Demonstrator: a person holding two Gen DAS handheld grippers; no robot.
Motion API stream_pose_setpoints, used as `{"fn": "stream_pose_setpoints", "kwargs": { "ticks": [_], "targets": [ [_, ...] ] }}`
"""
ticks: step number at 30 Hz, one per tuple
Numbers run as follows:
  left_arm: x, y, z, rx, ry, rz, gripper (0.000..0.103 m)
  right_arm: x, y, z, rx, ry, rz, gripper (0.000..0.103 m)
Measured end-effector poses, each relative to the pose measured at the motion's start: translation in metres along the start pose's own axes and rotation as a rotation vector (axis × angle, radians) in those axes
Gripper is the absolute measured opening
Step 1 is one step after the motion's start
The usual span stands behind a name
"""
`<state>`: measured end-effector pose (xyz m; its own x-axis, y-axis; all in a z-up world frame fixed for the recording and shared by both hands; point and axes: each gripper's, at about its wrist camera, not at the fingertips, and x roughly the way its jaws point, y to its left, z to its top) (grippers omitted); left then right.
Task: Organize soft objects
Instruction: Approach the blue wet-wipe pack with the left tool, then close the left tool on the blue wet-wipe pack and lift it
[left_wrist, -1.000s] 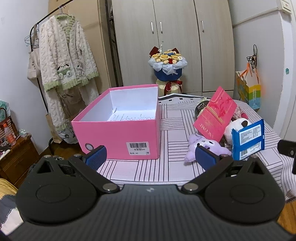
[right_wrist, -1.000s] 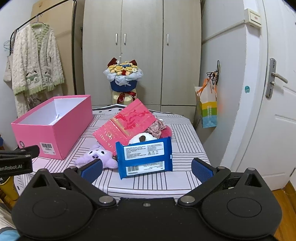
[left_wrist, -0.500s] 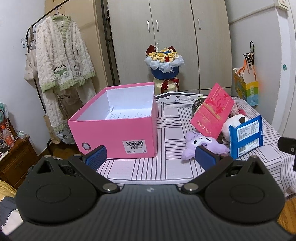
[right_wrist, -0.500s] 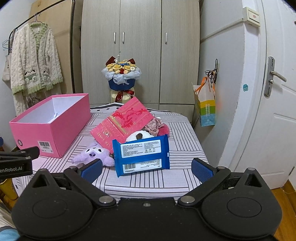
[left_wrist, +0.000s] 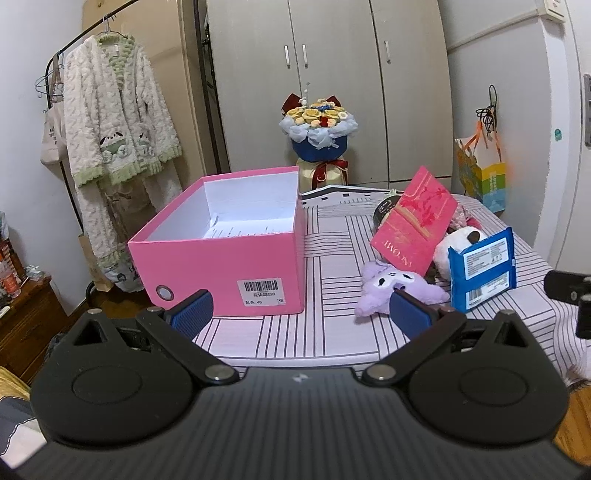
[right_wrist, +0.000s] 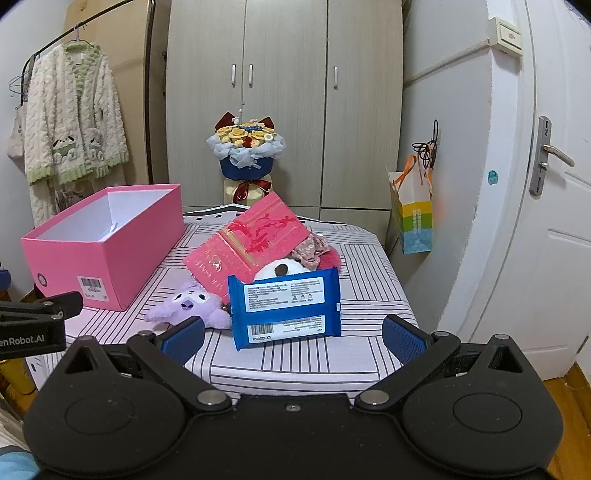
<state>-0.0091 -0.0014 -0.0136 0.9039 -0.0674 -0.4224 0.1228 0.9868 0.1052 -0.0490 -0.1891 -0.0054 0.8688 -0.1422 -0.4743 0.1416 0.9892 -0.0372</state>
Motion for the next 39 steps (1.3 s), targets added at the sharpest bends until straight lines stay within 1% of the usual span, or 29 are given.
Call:
{"fn": "stream_pose_setpoints", "kwargs": {
  "ticks": [7,11,13,16,19,22,25,28,30,32,33,37,38,39],
  "targets": [
    [-0.002,0.001,0.000,-0.003,-0.012,-0.006,0.103,-0.002,0.002,0.000,-0.020,-0.015,0.012,0.103],
    [-0.003,0.001,0.003,-0.004,-0.029,-0.012,0.103,-0.004,0.003,-0.002,-0.043,-0.050,0.035,0.103],
    [-0.004,0.002,0.005,-0.015,-0.046,-0.037,0.103,-0.005,0.001,-0.003,-0.053,-0.077,0.059,0.103],
    [-0.002,0.006,0.008,-0.062,-0.051,-0.104,0.103,0.000,-0.001,-0.006,-0.069,-0.106,0.072,0.103],
    [0.006,0.004,0.009,-0.080,-0.056,-0.131,0.103,0.011,-0.007,-0.010,-0.064,-0.118,0.074,0.103],
    [0.016,0.000,0.008,-0.105,-0.070,-0.150,0.103,0.023,-0.017,-0.018,-0.049,-0.144,0.103,0.103],
    [0.030,-0.007,0.007,-0.125,-0.074,-0.196,0.102,0.040,-0.029,-0.026,-0.042,-0.174,0.138,0.103],
    [0.045,-0.017,0.005,-0.128,-0.075,-0.242,0.099,0.059,-0.039,-0.034,-0.048,-0.183,0.176,0.103],
    [0.056,-0.025,0.004,-0.129,-0.065,-0.291,0.091,0.073,-0.043,-0.038,-0.053,-0.173,0.189,0.103],
    [0.066,-0.034,0.001,-0.124,-0.057,-0.337,0.086,0.088,-0.047,-0.041,-0.072,-0.159,0.204,0.103],
    [0.073,-0.040,0.000,-0.117,-0.051,-0.360,0.085,0.095,-0.049,-0.043,-0.084,-0.150,0.213,0.103],
    [0.094,-0.064,-0.001,-0.091,-0.045,-0.396,0.084,0.121,-0.055,-0.044,-0.144,-0.128,0.256,0.103],
    [0.098,-0.068,-0.001,-0.088,-0.046,-0.413,0.081,0.126,-0.057,-0.044,-0.158,-0.124,0.266,0.103],
    [0.102,-0.072,-0.001,-0.089,-0.039,-0.437,0.075,0.131,-0.058,-0.043,-0.169,-0.116,0.270,0.103]
  ]
}}
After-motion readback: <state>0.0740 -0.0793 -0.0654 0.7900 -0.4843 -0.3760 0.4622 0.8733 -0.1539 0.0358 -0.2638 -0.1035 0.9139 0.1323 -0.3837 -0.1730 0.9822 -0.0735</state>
